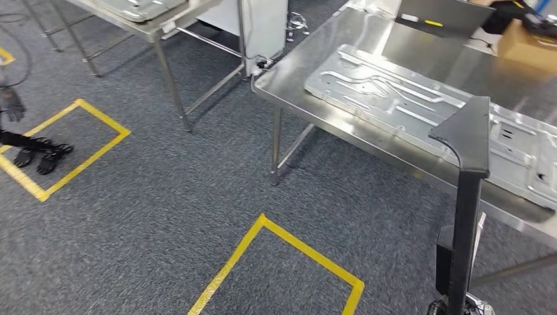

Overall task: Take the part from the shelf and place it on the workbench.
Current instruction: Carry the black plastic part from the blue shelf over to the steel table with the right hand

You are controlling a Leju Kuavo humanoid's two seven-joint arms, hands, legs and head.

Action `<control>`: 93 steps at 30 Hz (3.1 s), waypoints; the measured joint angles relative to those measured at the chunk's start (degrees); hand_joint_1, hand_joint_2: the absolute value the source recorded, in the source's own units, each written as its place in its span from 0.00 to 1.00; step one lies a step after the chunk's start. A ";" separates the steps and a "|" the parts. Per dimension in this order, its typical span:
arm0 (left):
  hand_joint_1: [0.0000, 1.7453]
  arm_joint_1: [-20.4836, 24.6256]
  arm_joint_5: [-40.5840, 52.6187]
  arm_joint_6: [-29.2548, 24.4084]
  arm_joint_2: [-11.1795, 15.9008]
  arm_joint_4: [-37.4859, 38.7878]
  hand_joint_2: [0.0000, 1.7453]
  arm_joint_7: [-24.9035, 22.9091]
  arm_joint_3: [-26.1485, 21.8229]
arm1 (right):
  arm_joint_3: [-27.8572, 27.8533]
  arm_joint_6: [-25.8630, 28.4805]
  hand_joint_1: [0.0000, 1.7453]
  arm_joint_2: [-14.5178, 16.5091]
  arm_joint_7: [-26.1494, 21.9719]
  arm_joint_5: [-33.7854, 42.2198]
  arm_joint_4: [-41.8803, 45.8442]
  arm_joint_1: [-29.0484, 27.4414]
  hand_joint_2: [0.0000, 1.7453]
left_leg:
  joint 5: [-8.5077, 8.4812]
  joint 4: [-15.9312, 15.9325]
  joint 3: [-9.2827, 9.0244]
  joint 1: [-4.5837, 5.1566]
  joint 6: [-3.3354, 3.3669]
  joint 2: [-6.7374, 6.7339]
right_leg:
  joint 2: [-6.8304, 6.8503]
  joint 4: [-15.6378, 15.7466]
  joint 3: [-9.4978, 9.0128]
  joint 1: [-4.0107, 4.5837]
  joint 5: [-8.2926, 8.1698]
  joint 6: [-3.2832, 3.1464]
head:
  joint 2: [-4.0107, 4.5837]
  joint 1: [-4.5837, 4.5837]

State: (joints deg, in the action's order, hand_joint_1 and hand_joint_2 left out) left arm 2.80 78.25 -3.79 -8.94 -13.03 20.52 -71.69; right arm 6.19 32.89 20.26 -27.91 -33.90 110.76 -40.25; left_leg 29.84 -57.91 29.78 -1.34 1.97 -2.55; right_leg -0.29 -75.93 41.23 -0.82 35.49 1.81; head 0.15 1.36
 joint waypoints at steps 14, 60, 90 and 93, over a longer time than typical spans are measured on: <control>0.00 0.66 0.16 0.01 -0.01 0.00 0.00 -0.17 0.00 | -0.11 -1.08 1.00 0.02 0.89 -0.28 -0.36 0.12 1.00 | 3.77 -2.62 -1.23 0.27 -2.50 -1.84 | 1.51 17.71 -9.05 0.53 -7.65 -3.19 | 0.00 -0.08; 0.00 5.02 -0.22 -3.37 -3.27 0.04 0.00 -3.72 -1.56 | -13.38 -12.55 1.00 -24.69 40.44 -48.24 -26.53 46.93 1.00 | -3.43 -0.60 3.69 0.38 0.49 2.21 | -0.64 14.45 -9.75 0.44 -3.86 -0.51 | 0.00 -0.14; 0.00 6.58 0.10 -3.13 -4.27 0.07 0.00 -6.10 3.74 | 16.04 -14.83 1.00 -16.29 46.96 -55.77 -50.72 66.09 1.00 | -4.87 -1.08 5.85 0.30 -0.22 2.91 | -0.13 15.62 -10.59 0.56 -3.87 -0.97 | 0.00 -0.24; 0.00 6.58 -0.16 -3.16 -4.34 0.07 0.00 -6.08 4.00 | 16.11 -14.27 1.00 -16.21 46.89 -55.76 -51.84 66.29 1.00 | -4.16 -0.84 4.84 0.24 0.48 2.93 | 0.03 5.52 -4.71 0.36 -0.32 -0.27 | 0.00 -0.20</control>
State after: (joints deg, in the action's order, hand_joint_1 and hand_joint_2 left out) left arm 9.37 78.09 -6.95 -13.28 -12.96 14.45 -67.69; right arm 22.30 18.62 4.05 18.98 -89.66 58.92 26.04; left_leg 25.68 -58.76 34.62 -1.10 2.45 0.38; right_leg -0.25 -70.41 36.52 -0.46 35.17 1.54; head 0.15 1.15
